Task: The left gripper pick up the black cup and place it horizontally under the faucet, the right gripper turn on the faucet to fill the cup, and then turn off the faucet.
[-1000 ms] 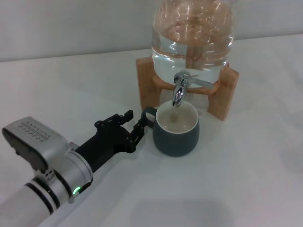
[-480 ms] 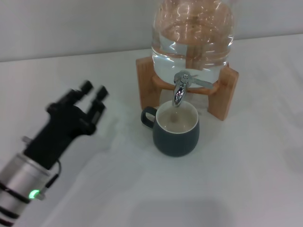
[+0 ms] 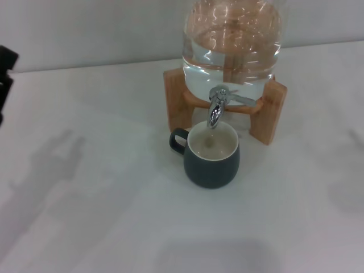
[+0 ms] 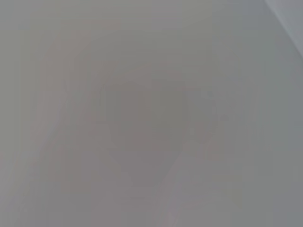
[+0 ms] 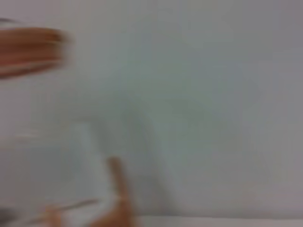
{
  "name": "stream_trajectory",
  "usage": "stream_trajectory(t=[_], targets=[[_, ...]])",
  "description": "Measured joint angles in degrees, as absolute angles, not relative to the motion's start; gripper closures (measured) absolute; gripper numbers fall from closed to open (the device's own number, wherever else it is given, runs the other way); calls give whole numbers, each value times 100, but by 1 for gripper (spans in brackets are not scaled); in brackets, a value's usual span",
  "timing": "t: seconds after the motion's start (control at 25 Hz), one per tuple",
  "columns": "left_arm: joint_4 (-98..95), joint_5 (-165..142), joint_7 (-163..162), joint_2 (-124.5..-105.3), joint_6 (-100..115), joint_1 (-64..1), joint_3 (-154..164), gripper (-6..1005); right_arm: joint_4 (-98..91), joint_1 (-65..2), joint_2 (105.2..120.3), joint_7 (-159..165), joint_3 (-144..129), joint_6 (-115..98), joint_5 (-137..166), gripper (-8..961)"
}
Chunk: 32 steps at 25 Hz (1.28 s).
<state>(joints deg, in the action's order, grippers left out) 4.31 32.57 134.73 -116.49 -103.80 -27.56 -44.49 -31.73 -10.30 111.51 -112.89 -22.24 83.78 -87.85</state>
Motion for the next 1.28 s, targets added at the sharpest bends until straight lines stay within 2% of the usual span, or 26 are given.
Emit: stream_trajectory(t=[0.08, 0.28, 0.8, 1.28], targets=[[201, 3292, 13293, -11639, -10450, -2820, -4465, 606, -3369, -991, 11221, -11217, -2224, 8924, -8625, 99], [-28, 3365, 13255, -11661, -10404, -2854, -4466, 604, -3900, -821, 11504, -10934, -2440, 9914, -8586, 99], [-375, 3515, 13111, -11646, -9943, -2958, -4470, 603, -4265, -834, 11522, -10746, -5959, 9351, -10415, 99], [-1239, 3530, 12531, -11628, -10017, -3071, -4426, 603, -4664, -968, 11523, -10617, -6961, 8296, -10965, 99]])
